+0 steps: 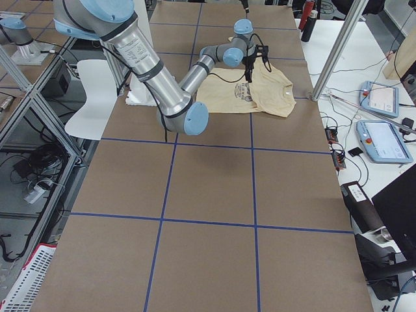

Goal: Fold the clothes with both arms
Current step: 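Release the sleeve near the collar and lift the right gripper away, then lower the left gripper to the cuff of the other sleeve and grasp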

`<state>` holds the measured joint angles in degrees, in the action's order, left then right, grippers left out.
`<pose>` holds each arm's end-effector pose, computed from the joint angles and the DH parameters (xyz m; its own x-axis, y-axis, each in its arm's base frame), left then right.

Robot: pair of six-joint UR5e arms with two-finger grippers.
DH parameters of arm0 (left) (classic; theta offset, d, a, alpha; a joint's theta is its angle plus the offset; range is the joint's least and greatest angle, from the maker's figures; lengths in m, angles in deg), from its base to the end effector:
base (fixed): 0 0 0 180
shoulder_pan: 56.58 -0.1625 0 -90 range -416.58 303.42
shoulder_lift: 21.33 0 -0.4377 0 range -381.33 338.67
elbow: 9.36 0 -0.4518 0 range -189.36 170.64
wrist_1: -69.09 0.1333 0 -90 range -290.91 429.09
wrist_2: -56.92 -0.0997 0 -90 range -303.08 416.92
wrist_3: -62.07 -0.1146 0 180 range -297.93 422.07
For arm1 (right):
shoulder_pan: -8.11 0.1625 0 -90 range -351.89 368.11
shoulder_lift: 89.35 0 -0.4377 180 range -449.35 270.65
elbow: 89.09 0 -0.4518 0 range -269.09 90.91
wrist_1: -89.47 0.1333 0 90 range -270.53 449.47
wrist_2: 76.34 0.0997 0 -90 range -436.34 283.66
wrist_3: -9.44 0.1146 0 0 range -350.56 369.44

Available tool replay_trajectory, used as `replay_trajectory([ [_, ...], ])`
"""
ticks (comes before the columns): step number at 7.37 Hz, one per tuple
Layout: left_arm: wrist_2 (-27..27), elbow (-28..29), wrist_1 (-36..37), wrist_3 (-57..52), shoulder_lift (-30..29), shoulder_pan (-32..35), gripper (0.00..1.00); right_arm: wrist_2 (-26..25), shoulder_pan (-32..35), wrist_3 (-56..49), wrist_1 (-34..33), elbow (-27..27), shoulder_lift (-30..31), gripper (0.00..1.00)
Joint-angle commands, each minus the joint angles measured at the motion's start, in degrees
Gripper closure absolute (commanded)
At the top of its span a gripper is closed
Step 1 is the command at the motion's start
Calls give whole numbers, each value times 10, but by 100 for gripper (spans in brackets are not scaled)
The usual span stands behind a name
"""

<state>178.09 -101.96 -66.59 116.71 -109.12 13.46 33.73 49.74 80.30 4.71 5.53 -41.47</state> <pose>0.1266 -0.5654 0.5930 0.5849 -0.1600 -0.7951 0.4151 0.9013 0.1239 -0.4977 -0.5681 0.1459 0.5733 0.0975 0.8135 -0.2476 0.9671 0.0586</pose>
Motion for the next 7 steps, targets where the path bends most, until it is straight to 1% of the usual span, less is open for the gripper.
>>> replay_trajectory([
  [1,-103,7,-38,76,13,-101,0,27,32,-130,-144,122,72,0],
  [2,-139,26,-40,75,12,-129,0,39,41,-187,-182,144,88,0],
  [3,-155,40,-41,71,12,-143,1,64,55,-211,-182,152,110,0],
  [4,-155,46,-41,69,11,-147,4,89,66,-229,-180,153,121,0],
  [5,-155,46,-41,51,12,-148,11,90,66,-230,-180,159,126,0],
  [7,-155,56,-41,40,12,-149,18,89,65,-231,-179,159,127,0],
])
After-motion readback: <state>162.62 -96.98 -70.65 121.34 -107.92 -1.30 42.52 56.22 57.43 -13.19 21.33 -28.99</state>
